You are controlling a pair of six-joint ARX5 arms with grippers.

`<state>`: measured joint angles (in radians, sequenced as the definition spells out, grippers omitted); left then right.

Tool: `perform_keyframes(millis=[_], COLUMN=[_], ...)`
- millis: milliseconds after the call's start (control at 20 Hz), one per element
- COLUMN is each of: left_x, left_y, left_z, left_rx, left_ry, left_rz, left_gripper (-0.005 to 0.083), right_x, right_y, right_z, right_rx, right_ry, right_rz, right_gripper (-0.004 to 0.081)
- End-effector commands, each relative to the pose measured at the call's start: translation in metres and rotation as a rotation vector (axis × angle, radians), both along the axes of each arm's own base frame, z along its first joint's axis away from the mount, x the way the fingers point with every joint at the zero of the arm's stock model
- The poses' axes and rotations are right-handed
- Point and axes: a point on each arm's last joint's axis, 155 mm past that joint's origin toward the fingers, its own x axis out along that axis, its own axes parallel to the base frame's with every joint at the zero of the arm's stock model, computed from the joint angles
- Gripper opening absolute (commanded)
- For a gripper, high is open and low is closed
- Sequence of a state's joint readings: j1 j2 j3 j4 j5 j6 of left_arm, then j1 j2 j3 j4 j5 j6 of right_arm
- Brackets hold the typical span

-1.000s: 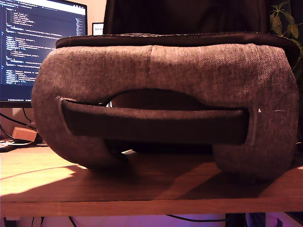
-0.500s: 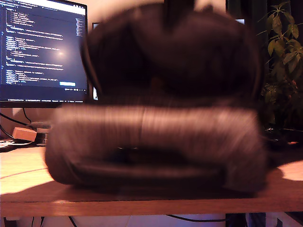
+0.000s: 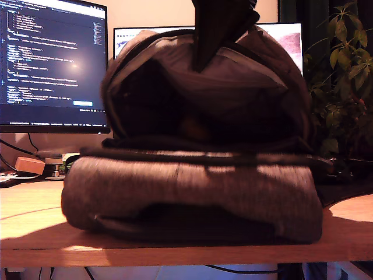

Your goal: Pack the pair of socks inside the grey Google backpack

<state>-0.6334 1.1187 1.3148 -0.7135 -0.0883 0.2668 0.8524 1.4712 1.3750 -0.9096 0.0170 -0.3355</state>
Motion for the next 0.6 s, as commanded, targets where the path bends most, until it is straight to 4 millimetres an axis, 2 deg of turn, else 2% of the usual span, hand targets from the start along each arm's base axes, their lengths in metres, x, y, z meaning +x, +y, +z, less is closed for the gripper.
perform_keyframes(millis=[0, 200, 400, 450, 500, 550], left_x=[-0.001, -0.001, -0.003, -0.004, -0.005, -0.007], left_y=[0.002, 0.001, -0.002, -0.003, -0.006, -0.008], left_z=[0.003, 0.003, 0.003, 0.002, 0.002, 0.002], left_rx=[-0.011, -0.011, -0.019, -0.024, -0.030, -0.039], left_ry=[-0.006, -0.006, 0.001, 0.005, 0.011, 0.020], left_rz=[0.005, 0.004, -0.013, -0.023, -0.036, -0.045], left_gripper=[-0.0023, -0.0023, -0.0023, -0.0023, -0.0023, -0.0023], right_x=[-0.009, -0.039, -0.049, -0.049, -0.048, -0.043], right_y=[-0.004, -0.020, -0.028, -0.027, -0.025, -0.019], right_z=[-0.013, -0.027, -0.031, -0.029, -0.025, -0.019], right_rx=[-0.027, -0.089, -0.121, -0.115, -0.100, -0.071], right_ry=[0.050, 0.188, 0.232, 0.229, 0.221, 0.198], right_rz=[-0.005, 0.021, 0.019, 0.021, 0.023, 0.026], right_gripper=[0.0540, 0.0540, 0.0538, 0.0512, 0.0440, 0.0330])
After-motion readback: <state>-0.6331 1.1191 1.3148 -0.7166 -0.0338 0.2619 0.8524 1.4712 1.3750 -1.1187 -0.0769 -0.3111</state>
